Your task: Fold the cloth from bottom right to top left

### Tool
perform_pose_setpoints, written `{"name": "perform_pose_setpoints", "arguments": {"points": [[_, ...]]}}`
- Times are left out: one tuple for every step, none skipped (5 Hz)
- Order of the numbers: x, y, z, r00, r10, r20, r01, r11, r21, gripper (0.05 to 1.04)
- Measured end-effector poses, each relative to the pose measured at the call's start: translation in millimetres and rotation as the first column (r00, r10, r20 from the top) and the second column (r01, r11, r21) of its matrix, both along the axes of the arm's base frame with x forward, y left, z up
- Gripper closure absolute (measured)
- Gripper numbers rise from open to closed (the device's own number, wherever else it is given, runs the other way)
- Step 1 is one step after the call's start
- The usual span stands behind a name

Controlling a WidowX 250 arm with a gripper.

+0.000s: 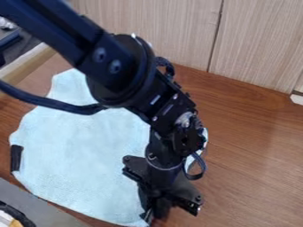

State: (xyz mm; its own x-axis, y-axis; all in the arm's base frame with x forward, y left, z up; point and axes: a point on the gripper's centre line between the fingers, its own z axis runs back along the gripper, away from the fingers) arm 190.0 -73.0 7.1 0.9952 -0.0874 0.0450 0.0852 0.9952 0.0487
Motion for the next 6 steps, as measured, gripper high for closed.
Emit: {"name": "perform_pose_setpoints", "arguments": {"points": [[0,0,1.0,1.0,-0.003,0.002,0.003,1.0,0.001,0.988],[1,1,9.3,1.0,-0.022,-0.01,0.022,1.0,0.011,1.01],[19,6,23.0,1.0,0.019,-0.005,-0.019,1.0,0.001,1.01],[42,22,47.1,0.995,0.098,0.036,-0.096,0.995,-0.031,1.011],[68,48,64.1,0.984,0.17,0.047,-0.168,0.984,-0.054,1.011],[91,77,63.6,0.976,0.218,-0.003,-0.218,0.974,-0.057,1.011]]}}
